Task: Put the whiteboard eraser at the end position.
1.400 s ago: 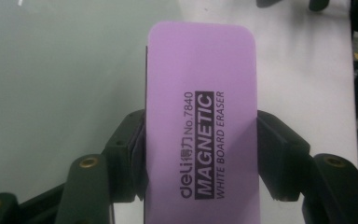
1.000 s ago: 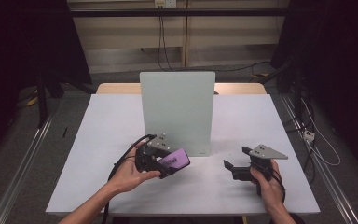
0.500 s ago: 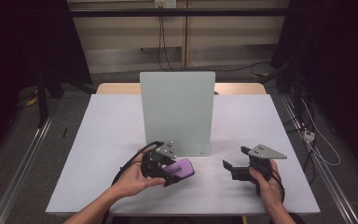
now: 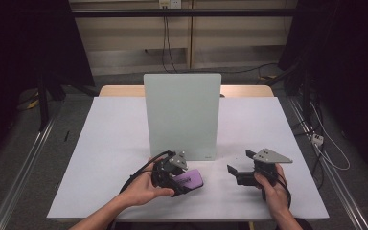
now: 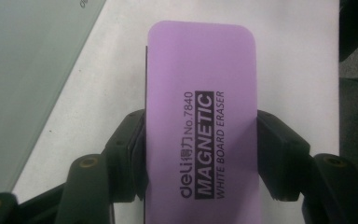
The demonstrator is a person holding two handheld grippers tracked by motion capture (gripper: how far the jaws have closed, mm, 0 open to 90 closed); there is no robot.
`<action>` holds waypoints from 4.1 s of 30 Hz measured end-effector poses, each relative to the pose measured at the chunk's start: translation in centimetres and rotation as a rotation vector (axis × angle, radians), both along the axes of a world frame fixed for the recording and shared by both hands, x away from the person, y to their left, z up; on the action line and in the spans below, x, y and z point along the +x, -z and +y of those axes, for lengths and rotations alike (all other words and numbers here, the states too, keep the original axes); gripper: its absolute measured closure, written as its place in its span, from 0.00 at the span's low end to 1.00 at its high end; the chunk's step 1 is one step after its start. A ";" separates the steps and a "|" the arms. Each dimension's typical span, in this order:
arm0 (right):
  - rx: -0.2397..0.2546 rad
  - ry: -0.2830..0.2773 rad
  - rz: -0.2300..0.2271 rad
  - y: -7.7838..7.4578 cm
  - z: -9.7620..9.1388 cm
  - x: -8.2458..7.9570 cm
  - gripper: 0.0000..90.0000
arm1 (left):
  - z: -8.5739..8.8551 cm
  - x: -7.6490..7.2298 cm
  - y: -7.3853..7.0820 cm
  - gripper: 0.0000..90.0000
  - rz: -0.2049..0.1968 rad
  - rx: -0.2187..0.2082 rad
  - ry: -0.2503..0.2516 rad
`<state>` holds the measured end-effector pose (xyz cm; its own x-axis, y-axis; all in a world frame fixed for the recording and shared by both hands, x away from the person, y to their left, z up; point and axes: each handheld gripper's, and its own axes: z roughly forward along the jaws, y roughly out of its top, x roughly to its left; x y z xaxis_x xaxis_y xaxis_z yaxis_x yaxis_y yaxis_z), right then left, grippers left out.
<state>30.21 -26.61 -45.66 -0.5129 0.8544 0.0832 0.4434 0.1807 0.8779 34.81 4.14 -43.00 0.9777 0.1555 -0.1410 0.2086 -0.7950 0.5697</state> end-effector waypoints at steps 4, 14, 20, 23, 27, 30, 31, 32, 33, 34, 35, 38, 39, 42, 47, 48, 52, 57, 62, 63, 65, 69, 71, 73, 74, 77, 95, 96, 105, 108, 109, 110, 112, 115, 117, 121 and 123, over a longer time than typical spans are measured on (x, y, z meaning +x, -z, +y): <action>-0.004 -0.002 0.000 0.0 -0.1 0.0 0.09 | -0.4 -0.1 0.4 0.45 -0.005 0.001 0.003; -0.006 -0.002 0.005 0.1 0.0 0.0 0.08 | -0.7 -0.2 1.2 0.45 -0.013 -0.011 -0.013; -0.006 -0.002 0.002 0.0 0.0 0.0 0.08 | -0.5 -0.2 1.1 0.45 -0.029 0.008 -0.028; -0.009 -0.002 0.002 0.1 0.0 0.1 0.08 | -0.5 -0.3 1.2 0.44 -0.035 0.004 -0.026; -0.008 -0.002 0.004 0.1 0.0 0.1 0.08 | -0.6 -0.3 1.3 0.45 -0.029 -0.022 -0.013; -0.009 -0.001 0.003 0.1 0.0 0.1 0.08 | -0.5 -0.3 1.1 0.45 -0.048 0.001 -0.027; -0.009 -0.001 0.002 0.1 0.0 0.1 0.09 | -0.5 -0.3 1.3 0.45 -0.028 -0.029 -0.021; -0.008 -0.001 0.003 0.1 0.0 0.1 0.08 | -0.5 -0.4 1.1 0.44 -0.049 0.003 -0.026; -0.008 -0.001 0.003 0.1 0.0 0.1 0.08 | -0.5 -0.3 1.2 0.44 -0.031 -0.012 -0.015; -0.007 -0.001 0.004 0.1 0.0 0.1 0.08 | -0.5 -0.4 1.2 0.43 -0.051 0.007 -0.030; -0.007 0.000 0.004 0.1 0.0 0.1 0.08 | -0.5 -0.4 1.2 0.38 -0.047 0.006 -0.034; -0.008 -0.001 0.003 0.1 0.0 0.1 0.08 | -0.5 -0.5 1.4 0.35 -0.020 -0.047 -0.025; -0.007 -0.001 0.004 0.1 0.0 0.1 0.08 | -0.5 -0.6 1.2 0.34 -0.044 -0.018 -0.038; -0.008 -0.001 0.003 0.1 0.0 0.1 0.08 | -0.5 -0.5 1.4 0.25 -0.028 -0.046 -0.026; -0.007 -0.001 0.004 0.1 0.0 0.0 0.08 | -0.4 -0.3 1.4 0.12 -0.057 -0.065 -0.076; -0.007 -0.001 0.004 0.1 0.0 0.0 0.08 | -0.3 -0.3 1.4 0.10 -0.056 -0.069 -0.081; -0.007 -0.001 0.004 0.1 0.0 0.1 0.08 | -0.2 -0.3 1.0 0.08 -0.076 -0.069 -0.122; -0.007 -0.001 0.004 0.1 0.0 0.1 0.08 | 0.3 -0.1 0.5 0.07 -0.056 -0.130 -0.114; -0.009 -0.005 0.000 0.1 0.0 0.1 0.08 | 0.7 0.3 -0.1 0.07 -0.077 -0.126 -0.167; -0.009 -0.005 0.000 0.1 0.0 0.1 0.08 | 0.9 0.5 0.0 0.07 -0.060 -0.157 -0.170; -0.008 -0.005 0.000 0.1 0.0 0.1 0.08 | 1.2 0.7 -0.2 0.07 -0.060 -0.167 -0.191; -0.009 -0.006 0.000 0.1 0.1 0.1 0.08 | 1.8 0.7 -0.7 0.07 -0.096 -0.213 -0.204; -0.009 -0.004 0.001 0.1 0.1 0.0 0.08 | 2.2 0.7 -1.0 0.07 -0.106 -0.237 -0.218; -0.010 -0.005 0.001 0.1 0.0 0.0 0.08 | 2.7 0.8 -1.4 0.07 -0.135 -0.249 -0.243; -0.009 -0.005 0.000 0.1 0.0 0.0 0.08 | 2.9 1.0 -1.4 0.07 -0.138 -0.250 -0.245; -0.008 -0.004 0.003 0.1 0.0 0.0 0.08 | 3.5 1.2 -1.4 0.07 -0.137 -0.262 -0.284; -0.005 -0.002 0.009 0.1 0.2 0.1 0.08 | 9.0 1.7 -2.0 0.07 -0.211 -0.304 -0.450; -0.006 -0.001 0.009 0.1 0.2 0.1 0.09 | 9.2 1.7 -2.0 0.07 -0.211 -0.301 -0.463; -0.008 0.001 0.012 0.1 0.2 0.1 0.08 | 11.3 1.4 -1.8 0.07 -0.226 -0.303 -0.532; -0.008 0.001 0.011 0.1 0.2 0.1 0.09 | 11.7 1.0 -1.9 0.07 -0.232 -0.306 -0.541; -0.007 0.001 0.012 0.1 0.2 0.1 0.09 | 11.9 0.9 -1.8 0.07 -0.232 -0.310 -0.542; -0.008 0.001 0.011 0.1 0.2 0.1 0.08 | 12.0 0.9 -1.9 0.07 -0.238 -0.301 -0.543; -0.007 0.001 0.011 0.1 0.2 0.1 0.09 | 12.5 0.6 -1.8 0.07 -0.243 -0.305 -0.553; -0.007 0.002 0.012 0.1 0.2 0.1 0.09 | 13.2 0.5 -1.8 0.07 -0.250 -0.296 -0.569; -0.008 0.001 0.010 0.1 0.2 0.1 0.08 | 13.8 0.5 -1.6 0.07 -0.254 -0.296 -0.583; -0.009 0.001 0.010 0.1 0.2 0.1 0.09 | 14.8 0.4 -1.3 0.07 -0.251 -0.282 -0.611; -0.011 -0.001 0.012 0.1 0.2 0.1 0.09 | 15.4 0.3 -1.1 0.07 -0.252 -0.281 -0.629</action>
<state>30.31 -26.39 -45.80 -0.5125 0.8550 0.0797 0.4534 0.1907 0.8707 35.09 19.51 -41.93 0.7236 0.6890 -0.0410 0.4134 -0.3851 0.8251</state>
